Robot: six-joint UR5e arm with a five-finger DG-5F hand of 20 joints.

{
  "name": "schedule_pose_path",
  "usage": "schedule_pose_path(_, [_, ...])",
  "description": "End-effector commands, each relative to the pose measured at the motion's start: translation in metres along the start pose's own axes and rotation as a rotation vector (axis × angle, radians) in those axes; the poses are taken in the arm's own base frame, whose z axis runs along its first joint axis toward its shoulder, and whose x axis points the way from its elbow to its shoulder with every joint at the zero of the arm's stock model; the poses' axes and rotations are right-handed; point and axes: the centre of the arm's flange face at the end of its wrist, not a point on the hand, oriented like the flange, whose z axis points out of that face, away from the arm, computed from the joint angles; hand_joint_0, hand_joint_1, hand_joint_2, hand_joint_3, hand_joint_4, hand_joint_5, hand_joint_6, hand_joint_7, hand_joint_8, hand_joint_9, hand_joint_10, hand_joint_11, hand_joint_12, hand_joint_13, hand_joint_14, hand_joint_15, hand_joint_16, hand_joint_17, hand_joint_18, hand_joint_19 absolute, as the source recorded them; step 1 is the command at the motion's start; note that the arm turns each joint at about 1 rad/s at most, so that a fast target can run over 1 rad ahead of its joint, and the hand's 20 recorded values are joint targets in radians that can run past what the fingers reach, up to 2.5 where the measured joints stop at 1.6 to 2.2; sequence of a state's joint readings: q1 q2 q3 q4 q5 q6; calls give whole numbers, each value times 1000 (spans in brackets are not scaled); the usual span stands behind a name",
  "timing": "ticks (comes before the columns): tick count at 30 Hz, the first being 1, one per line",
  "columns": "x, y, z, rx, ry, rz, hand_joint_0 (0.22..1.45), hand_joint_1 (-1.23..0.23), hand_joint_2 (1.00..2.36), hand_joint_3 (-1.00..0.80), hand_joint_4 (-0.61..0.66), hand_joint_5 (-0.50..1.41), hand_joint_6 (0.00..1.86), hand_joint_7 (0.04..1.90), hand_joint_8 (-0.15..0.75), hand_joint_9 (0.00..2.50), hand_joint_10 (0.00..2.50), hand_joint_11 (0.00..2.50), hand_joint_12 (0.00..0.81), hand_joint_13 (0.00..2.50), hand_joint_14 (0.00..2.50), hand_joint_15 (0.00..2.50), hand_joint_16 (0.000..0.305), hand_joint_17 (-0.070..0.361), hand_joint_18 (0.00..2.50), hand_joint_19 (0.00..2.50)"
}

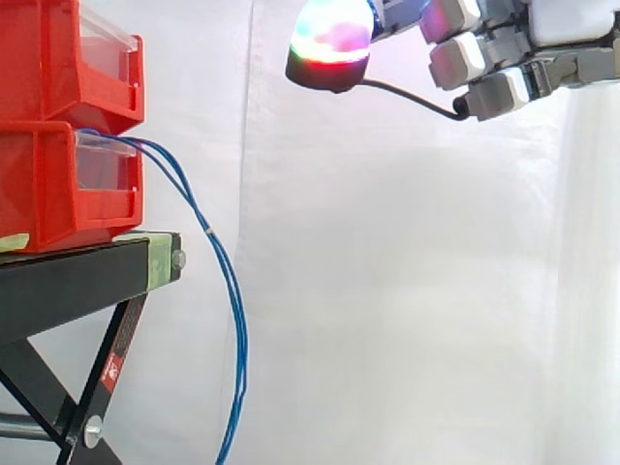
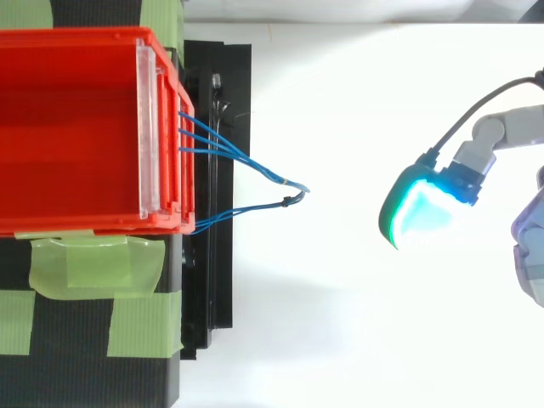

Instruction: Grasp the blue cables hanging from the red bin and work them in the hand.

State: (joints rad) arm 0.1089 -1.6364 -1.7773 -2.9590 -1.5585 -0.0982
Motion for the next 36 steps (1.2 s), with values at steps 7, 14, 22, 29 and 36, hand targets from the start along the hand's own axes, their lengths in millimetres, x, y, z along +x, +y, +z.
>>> schedule_pose_path(7, [0,0,0,1,0,0,862,-522,1006,-876,271,-27,12,859,350,804,17,706,411,742,19,611,55,123,795,784])
schedule_pose_path(14, [0,0,0,1,-1,0,840,-516,1003,-935,253,-56,11,834,339,733,13,604,393,625,16,498,54,121,722,728])
schedule_pose_path(22, [0,1,0,-1,0,0,797,-507,1000,-1000,258,-71,11,839,345,709,17,617,411,577,16,506,58,131,665,708])
schedule_pose_path(29, [0,0,0,1,0,0,795,-511,1000,-1000,261,-62,11,841,348,717,13,635,413,570,16,509,59,132,647,721])
schedule_pose_path(36, [0,0,0,1,0,0,800,-516,1000,-1000,262,-56,11,838,347,718,14,634,413,570,16,513,58,130,632,723])
